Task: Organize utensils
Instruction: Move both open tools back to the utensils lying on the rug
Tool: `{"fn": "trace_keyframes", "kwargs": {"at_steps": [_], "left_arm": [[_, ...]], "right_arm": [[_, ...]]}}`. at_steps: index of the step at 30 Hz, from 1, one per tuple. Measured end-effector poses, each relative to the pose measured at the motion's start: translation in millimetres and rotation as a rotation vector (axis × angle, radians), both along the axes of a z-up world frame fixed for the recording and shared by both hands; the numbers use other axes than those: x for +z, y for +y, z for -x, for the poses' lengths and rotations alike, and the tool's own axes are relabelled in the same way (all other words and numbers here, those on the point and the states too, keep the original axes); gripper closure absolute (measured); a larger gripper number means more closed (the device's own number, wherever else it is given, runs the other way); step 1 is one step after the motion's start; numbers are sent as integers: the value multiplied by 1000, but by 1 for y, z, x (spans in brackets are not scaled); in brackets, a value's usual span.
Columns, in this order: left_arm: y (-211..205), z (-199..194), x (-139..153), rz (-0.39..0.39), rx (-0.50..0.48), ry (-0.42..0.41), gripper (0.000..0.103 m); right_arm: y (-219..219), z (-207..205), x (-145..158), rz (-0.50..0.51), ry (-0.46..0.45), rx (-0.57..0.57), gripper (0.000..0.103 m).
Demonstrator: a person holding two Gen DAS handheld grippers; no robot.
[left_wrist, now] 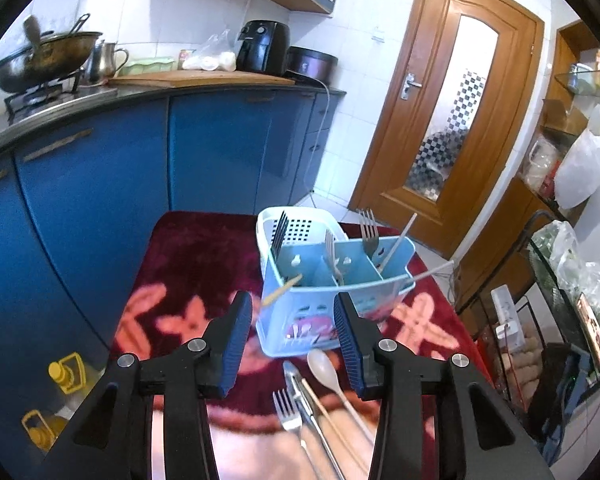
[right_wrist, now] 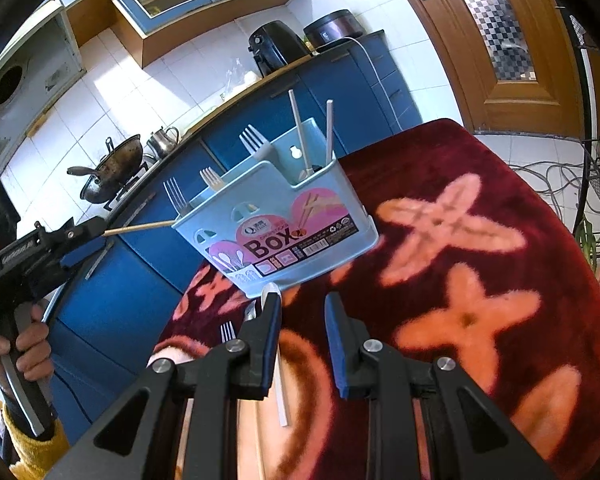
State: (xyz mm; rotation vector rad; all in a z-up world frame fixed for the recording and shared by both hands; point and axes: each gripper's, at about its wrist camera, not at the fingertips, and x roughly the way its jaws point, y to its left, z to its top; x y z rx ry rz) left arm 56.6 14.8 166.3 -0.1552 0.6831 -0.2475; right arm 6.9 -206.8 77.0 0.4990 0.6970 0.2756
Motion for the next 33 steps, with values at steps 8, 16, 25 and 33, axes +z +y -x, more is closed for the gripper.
{"fn": "trace_keyframes", "kwargs": {"at_steps": [8, 16, 25, 33], "left_arm": [[10, 32, -8, 12, 23, -22, 59], [10, 49, -43, 6, 42, 22, 59], [5, 43, -91, 26, 33, 120, 59], [-9, 31, -127, 11, 9, 198, 59]], "right_arm": [[10, 6, -1, 32, 4, 17, 76], [24, 12, -10, 82, 31, 38, 74], [32, 14, -21, 153, 43, 42, 72], [37, 16, -23, 220, 25, 53, 67]]}}
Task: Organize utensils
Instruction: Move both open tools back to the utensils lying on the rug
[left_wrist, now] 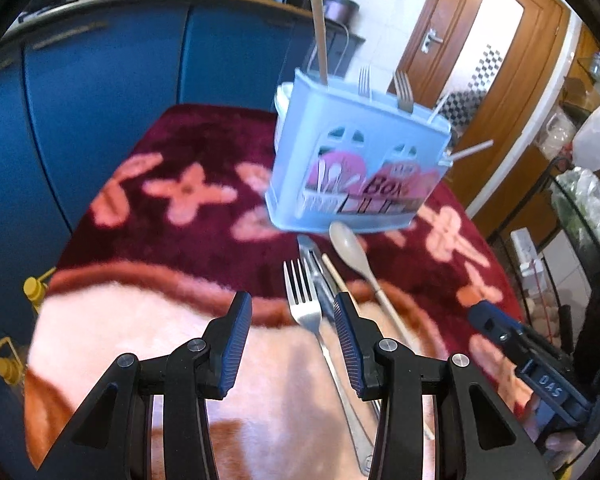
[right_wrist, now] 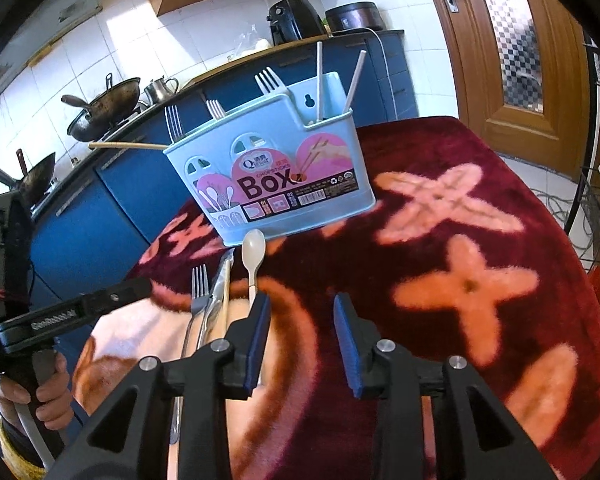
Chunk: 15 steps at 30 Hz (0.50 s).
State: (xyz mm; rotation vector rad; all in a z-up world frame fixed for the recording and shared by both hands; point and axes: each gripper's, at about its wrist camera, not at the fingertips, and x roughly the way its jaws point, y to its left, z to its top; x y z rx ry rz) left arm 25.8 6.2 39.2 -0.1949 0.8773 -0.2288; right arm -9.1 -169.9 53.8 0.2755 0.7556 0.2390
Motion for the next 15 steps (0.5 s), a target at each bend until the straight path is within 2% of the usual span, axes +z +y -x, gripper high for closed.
{"fn": "trace_keyframes", "kwargs": {"at_steps": [10, 15], "left_arm": [[-11, -10, -29, -43, -10, 62, 59], [-10, -18, -38, -34, -1, 80, 59]], "right_arm": [[-3, -4, -8, 12, 4, 7, 63], [-7, -7, -11, 12, 8, 5, 62]]}}
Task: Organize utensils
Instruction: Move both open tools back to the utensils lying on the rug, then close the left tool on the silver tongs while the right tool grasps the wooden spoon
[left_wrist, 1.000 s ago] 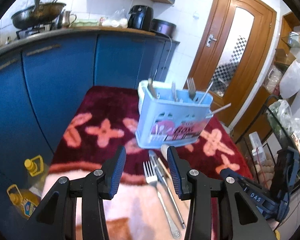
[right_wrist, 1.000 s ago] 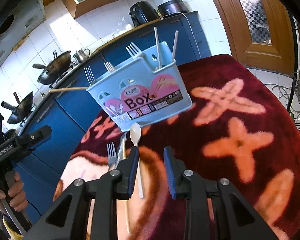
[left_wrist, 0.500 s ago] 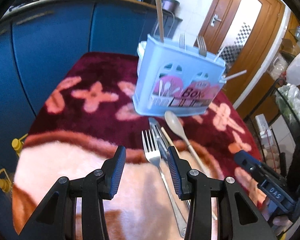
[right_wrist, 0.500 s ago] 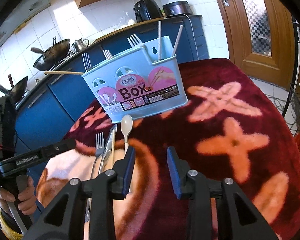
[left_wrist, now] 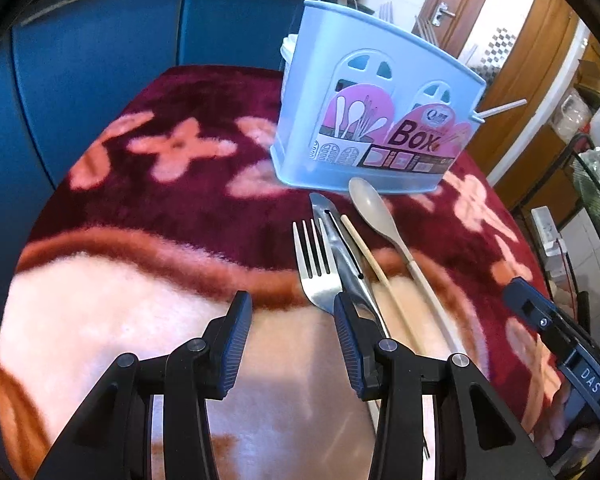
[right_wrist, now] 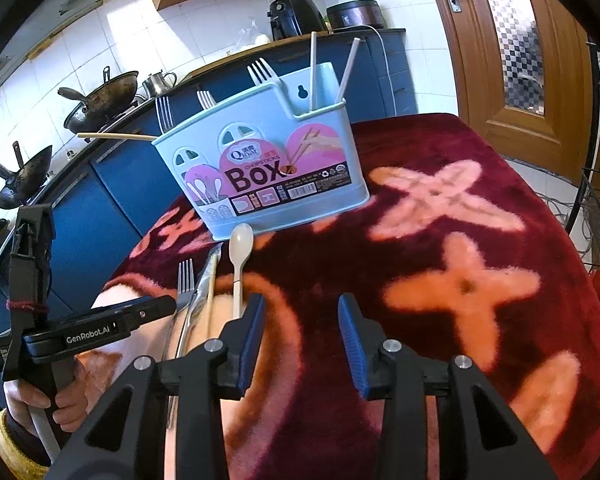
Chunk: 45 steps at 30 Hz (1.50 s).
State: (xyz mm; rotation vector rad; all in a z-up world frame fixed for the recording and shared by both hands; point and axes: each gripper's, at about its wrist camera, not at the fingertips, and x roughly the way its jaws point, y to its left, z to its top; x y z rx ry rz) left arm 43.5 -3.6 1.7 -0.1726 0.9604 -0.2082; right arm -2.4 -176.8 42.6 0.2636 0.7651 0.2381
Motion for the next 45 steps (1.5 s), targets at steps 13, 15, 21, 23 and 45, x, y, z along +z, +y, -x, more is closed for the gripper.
{"fn": "trace_keyframes", "kwargs": {"at_steps": [13, 15, 21, 23, 45], "left_arm": [[0, -18, -6, 0, -22, -20, 59], [1, -19, -6, 8, -29, -25, 59], [2, -22, -6, 21, -72, -64, 59], [1, -27, -5, 26, -98, -66, 59], [7, -34, -7, 177, -161, -33, 98]], "right_arm": [[-2, -5, -9, -11, 27, 5, 62], [-1, -6, -10, -11, 34, 10, 62], [2, -7, -12, -3, 42, 18, 62], [2, -7, -12, -2, 44, 17, 62], [12, -23, -8, 37, 72, 49, 62]]}}
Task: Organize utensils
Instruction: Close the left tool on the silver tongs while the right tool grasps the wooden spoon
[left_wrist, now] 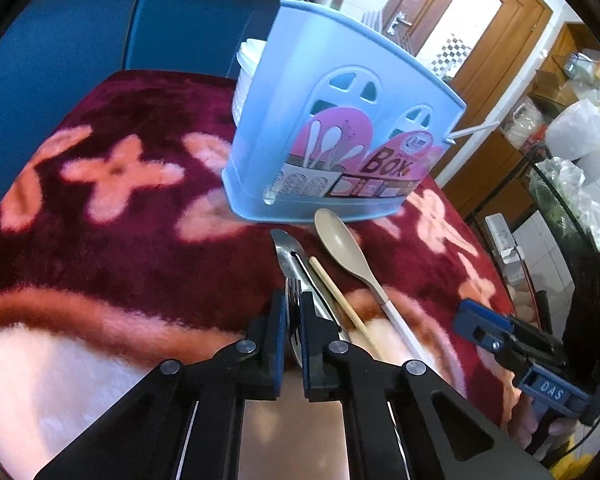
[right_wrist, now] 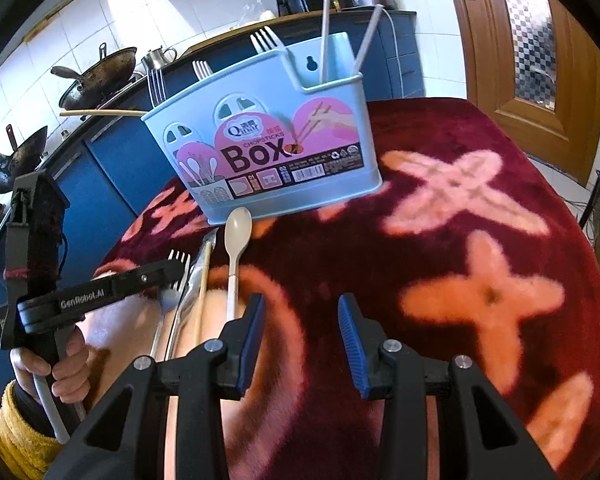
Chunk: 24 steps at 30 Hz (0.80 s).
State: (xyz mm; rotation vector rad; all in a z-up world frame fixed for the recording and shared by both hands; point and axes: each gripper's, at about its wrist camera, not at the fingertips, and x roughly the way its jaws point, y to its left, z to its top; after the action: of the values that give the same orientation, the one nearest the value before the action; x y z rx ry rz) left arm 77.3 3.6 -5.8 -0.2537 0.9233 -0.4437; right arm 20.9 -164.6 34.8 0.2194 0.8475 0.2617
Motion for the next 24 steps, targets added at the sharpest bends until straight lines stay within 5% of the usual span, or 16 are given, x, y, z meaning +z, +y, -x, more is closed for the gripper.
{"fn": "trace_keyframes", "kwargs": {"at_steps": [16, 24], "left_arm": [[39, 16, 39, -129, 148, -197, 101], [54, 11, 35, -115, 154, -217, 101]], "right_arm": [[48, -53, 9, 95, 56, 146, 62], [60, -88, -6, 75, 127, 145, 62]]}}
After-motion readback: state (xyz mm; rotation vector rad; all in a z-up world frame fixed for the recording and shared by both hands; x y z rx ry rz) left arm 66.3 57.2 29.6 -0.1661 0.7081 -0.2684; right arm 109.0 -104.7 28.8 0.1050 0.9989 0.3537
